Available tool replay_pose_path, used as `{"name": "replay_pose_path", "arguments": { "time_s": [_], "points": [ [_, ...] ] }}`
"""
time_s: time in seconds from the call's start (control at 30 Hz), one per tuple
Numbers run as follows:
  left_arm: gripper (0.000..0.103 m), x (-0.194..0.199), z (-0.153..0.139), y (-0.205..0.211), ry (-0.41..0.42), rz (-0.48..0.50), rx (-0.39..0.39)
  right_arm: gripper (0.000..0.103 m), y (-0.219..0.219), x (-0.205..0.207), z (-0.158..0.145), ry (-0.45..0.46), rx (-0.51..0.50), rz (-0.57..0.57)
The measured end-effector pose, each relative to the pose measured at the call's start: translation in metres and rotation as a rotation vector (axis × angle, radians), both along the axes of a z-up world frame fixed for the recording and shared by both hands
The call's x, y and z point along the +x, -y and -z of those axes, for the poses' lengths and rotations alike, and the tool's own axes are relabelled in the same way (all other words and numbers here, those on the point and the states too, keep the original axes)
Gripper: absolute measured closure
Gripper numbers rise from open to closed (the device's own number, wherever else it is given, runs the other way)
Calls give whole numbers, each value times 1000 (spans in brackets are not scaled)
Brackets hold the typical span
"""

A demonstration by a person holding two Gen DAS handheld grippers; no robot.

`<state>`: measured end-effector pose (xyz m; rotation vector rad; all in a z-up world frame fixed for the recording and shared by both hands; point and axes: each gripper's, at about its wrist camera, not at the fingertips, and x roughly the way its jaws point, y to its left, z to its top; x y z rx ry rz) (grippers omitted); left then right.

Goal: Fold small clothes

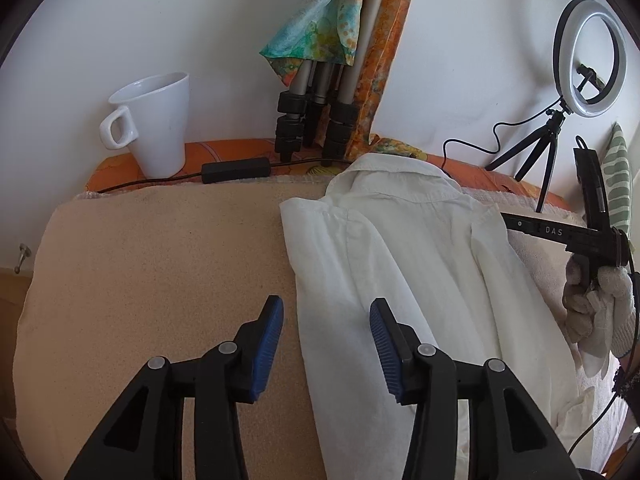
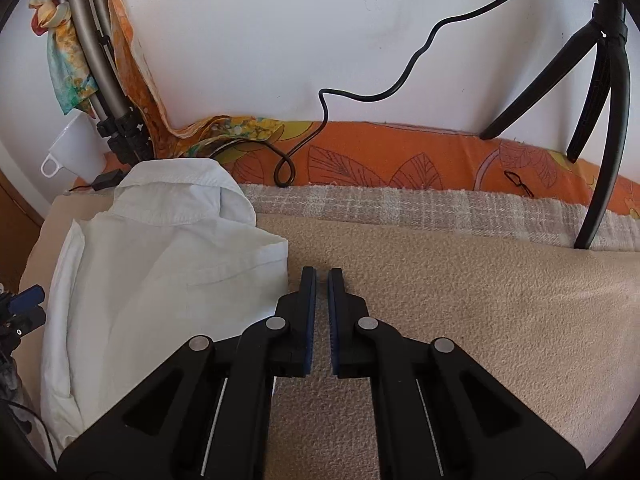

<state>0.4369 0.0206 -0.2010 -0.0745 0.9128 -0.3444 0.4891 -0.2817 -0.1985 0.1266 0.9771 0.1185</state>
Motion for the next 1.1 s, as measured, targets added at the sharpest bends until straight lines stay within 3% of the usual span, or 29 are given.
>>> {"name": "replay_pose_path", "arguments": {
  "time_s": [0.13, 0.27, 0.47, 0.67, 0.73, 0.8, 0.83, 0.87, 0.93, 1.03, 1.1],
  "points": [
    [54, 29, 10, -3, -32, -12, 1, 67, 18, -4, 0, -11, 146, 11],
    [54, 49, 18, 1, -49, -13, 7, 66, 27, -8, 4, -27, 241, -24],
    [56, 64, 20, 9, -41, -35, -1, 71, 26, 2, 2, -36, 234, -4],
    [60, 66, 23, 10, -28, -32, -15, 65, 42, -7, -10, -1, 502, -28],
    [63, 65, 22, 9, -31, -33, -20, 65, 33, -6, -8, -11, 479, -68],
    [67, 67, 22, 9, -30, -35, -20, 66, 20, 0, 1, -40, 369, -84],
    [69, 67, 22, 9, -29, -37, -17, 75, 14, 3, 6, -48, 317, -84],
    [73, 67, 22, 10, -25, -41, -11, 77, 14, 4, 7, -21, 298, -74],
    [81, 68, 22, 12, -15, -51, 7, 99, 18, 11, 10, -25, 301, -38],
    [97, 67, 21, 17, -5, -44, 23, 99, 18, 14, 11, -18, 302, -41],
    [103, 67, 19, 19, -9, -41, 17, 100, 15, 15, 9, -15, 268, -45]
  ]
}}
